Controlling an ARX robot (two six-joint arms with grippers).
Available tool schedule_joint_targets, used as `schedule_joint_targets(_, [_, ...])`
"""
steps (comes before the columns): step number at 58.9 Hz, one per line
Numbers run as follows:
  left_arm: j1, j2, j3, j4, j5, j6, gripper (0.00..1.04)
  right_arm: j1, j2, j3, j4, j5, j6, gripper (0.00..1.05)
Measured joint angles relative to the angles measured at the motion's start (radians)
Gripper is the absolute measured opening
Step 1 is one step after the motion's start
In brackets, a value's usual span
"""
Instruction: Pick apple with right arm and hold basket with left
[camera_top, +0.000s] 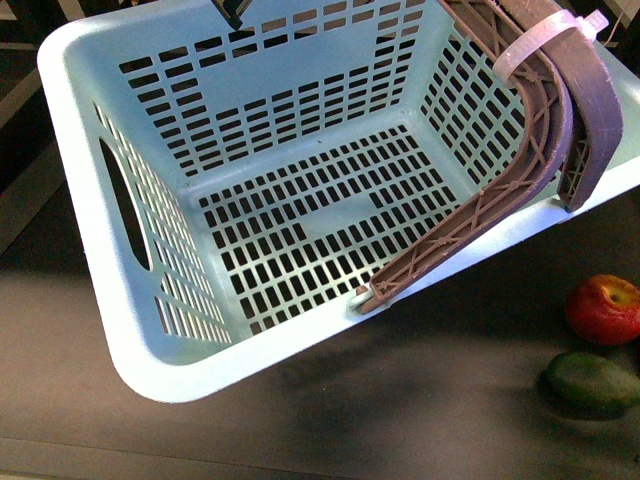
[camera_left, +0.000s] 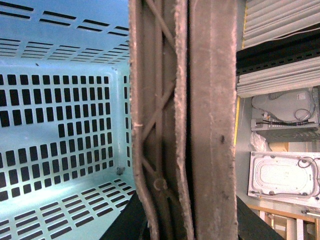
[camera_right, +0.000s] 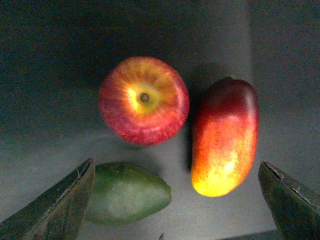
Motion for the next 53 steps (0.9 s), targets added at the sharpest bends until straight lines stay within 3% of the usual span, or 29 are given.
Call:
schedule_joint_targets(25, [0.000, 0.000, 0.000, 0.000, 0.000, 0.000, 0.17, 0.025, 0.225, 0.266, -0.098, 0.000, 0.010, 0.96])
schedule_joint_targets(50, [0.000, 0.000, 0.000, 0.000, -0.001, 0.000, 0.17, 0.024, 0.378, 0.396, -0.155, 0.003, 0.028, 0.96])
schedule_joint_targets(53, [0.000, 0.000, 0.000, 0.000, 0.000, 0.000, 0.17, 0.024, 0.381, 0.398, -0.156, 0.000, 0.034, 0.91])
